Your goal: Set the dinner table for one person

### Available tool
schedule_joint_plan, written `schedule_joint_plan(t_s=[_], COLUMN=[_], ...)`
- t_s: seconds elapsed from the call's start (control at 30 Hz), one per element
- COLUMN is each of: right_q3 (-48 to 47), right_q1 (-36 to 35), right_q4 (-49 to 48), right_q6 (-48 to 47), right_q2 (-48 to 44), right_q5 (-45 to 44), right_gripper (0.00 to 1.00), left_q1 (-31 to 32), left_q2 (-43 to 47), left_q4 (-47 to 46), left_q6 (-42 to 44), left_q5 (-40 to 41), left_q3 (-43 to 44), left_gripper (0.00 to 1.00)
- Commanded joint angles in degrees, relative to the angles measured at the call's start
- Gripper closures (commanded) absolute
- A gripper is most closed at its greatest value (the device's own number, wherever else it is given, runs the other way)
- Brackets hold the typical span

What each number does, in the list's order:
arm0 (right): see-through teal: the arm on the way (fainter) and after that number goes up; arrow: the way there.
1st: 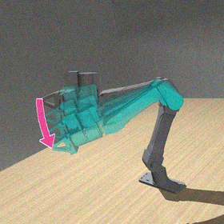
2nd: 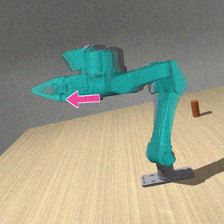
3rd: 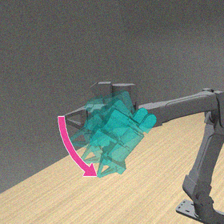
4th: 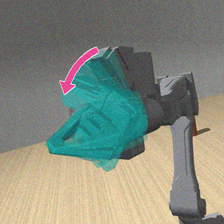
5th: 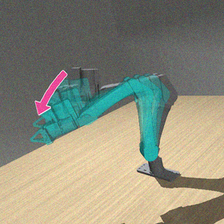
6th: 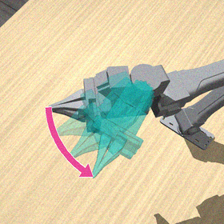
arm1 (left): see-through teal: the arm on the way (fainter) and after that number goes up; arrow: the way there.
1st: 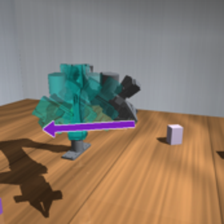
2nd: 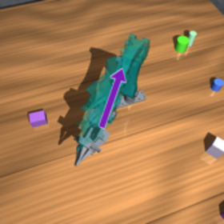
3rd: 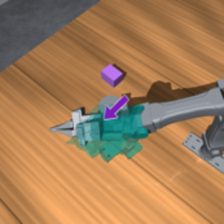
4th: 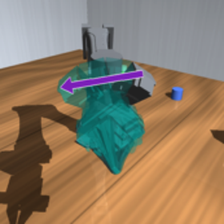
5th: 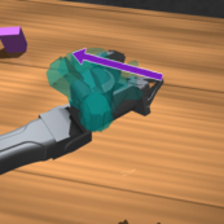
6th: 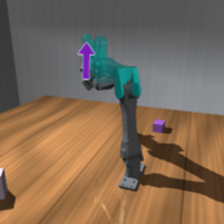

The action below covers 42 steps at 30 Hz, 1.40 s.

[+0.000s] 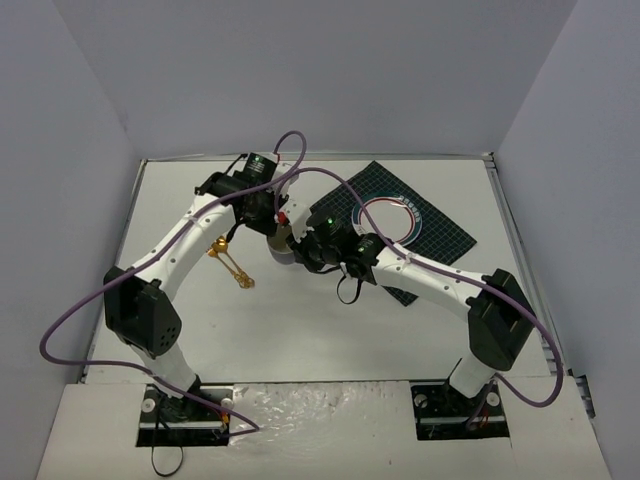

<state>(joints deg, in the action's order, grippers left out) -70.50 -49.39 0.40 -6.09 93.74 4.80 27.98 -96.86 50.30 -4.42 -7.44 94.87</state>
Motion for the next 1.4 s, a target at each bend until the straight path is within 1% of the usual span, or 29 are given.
schedule_joint_plan(t_s=[0.0, 0.1, 0.17, 0.33, 0.47, 0.5, 0.57, 0.63, 0.73, 0.8, 0.9, 1.07, 1.13, 1.23, 1.37], right_q3=[2.94, 4.88, 6.03, 9.72, 13.8, 14.76, 18.55, 20.75, 23.9, 24.83, 25.55, 25.41, 25.55, 25.55, 25.72], right_q1=[-0.18, -0.18, -0.18, 0.12, 2.54, 3.68, 8.31, 11.29, 18.08, 23.09, 30.32, 39.99, 44.37, 47.24, 52.23], right_q4=[-6.81, -7.81, -8.28, -9.45, -10.14, -10.41, -11.19, -11.89, -11.93, -11.77, -11.13, -11.99, -13.83, -15.24, -17.2], right_q6=[0.26, 0.78, 1.08, 1.95, 3.26, 4.04, 5.73, 6.79, 8.01, 8.38, 8.88, 8.58, 9.35, 8.66, 8.04], right_q2=[-4.72, -6.43, -7.64, -12.87, -17.61, -19.29, -23.63, -26.4, -32.12, -34.72, -36.24, -34.72, -33.46, -32.19, -29.91], right_q5=[-3.91, -4.58, -6.59, -10.73, -14.2, -14.36, -15.08, -16.01, -17.84, -17.55, -15.11, -10.58, -7.8, -6.38, -3.41], right_gripper=[1.0, 1.0, 1.0, 1.0, 1.0, 1.0, 1.0, 1.0, 1.0, 1.0, 1.0, 1.0, 1.0, 1.0, 1.0], left_q1=[-1.71, -3.6, -5.01, -8.81, -11.87, -12.51, -13.42, -13.74, -14.54, -15.2, -15.73, -16.21, -16.38, -16.38, -16.38], left_q2=[6.19, 7.16, 8.29, 11.09, 14.67, 15.55, 19.04, 21.45, 27.12, 30.32, 34.41, 39.48, 42.02, 44.27, 45.1], left_q4=[-1.5, -2.26, -2.92, -5.1, -7.76, -8.08, -9.34, -10.24, -12.51, -13.55, -14.55, -16.06, -16.78, -17.27, -16.82], left_q6=[-2.65, -3.35, -3.67, -5.27, -7.72, -7.96, -8.09, -8.06, -8.28, -8.54, -9.11, -9.76, -10.36, -10.43, -10.34], left_q5=[-2.55, -3.16, -3.67, -4.52, -2.5, -1.73, 1.81, 4.4, 9.1, 11.42, 14.62, 17.65, 18.04, 18.95, 21.15], left_q3=[1.81, 1.57, 1.34, -0.15, -3.9, -4.88, -8.73, -11.41, -17.69, -21.31, -25.79, -31.06, -33.19, -34.56, -34.5], left_gripper=[0.74, 0.63, 0.58, 0.52, 0.45, 0.44, 0.37, 0.31, 0.2, 0.12, 0.03, 0.03, 0.03, 0.03, 0.03])
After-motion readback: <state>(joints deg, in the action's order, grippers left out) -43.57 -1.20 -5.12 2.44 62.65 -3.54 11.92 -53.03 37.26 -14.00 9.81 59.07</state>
